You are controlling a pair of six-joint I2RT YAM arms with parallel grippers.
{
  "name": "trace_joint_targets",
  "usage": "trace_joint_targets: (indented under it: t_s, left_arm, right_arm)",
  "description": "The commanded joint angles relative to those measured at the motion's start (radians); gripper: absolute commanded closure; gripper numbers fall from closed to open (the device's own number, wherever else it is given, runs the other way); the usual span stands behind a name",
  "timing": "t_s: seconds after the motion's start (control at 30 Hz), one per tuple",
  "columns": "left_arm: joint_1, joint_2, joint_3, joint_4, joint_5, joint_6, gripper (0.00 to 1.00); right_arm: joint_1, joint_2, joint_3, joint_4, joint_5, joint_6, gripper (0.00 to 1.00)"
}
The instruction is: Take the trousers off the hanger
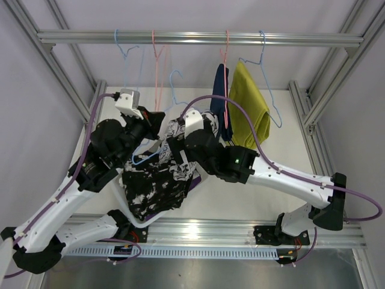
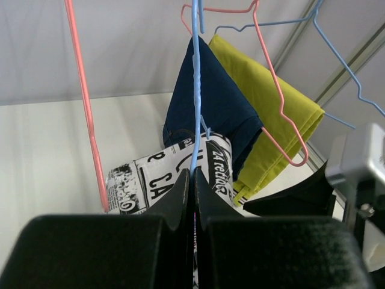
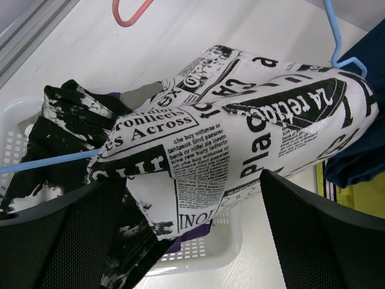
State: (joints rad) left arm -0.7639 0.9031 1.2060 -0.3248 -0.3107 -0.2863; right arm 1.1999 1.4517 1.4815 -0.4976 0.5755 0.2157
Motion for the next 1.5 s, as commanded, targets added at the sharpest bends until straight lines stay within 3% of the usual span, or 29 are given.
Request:
trace_joint_targets:
  t_s: [0.0,0.3,0.6,1.47]
  left_arm:
    - [-0.006,-0.027,-0.008,0.073,-0.021,0.021,1.0]
    - [-0.006,-0.035,-0.016,0.082,-0.011,0.021,1.0]
    - [-0.006,-0.049,-0.02,0.082,-0.018,0.026,0.99]
    - [-0.006,-0.072,-0.023,0.09,-0.007,0.03,1.0]
  right_arm:
    - [0.038,0.019,0.06,0.018,0.061,0.013,0.03]
    - [0.165,-0.053,-0.006,-0.051,0.216,0.102,0.01]
    - [0.204,0.036,-0.027,-0.127,0.363,0.151,0.0]
    - [0.035,0.133,-0.187,0.186,0.417,0.036,0.0]
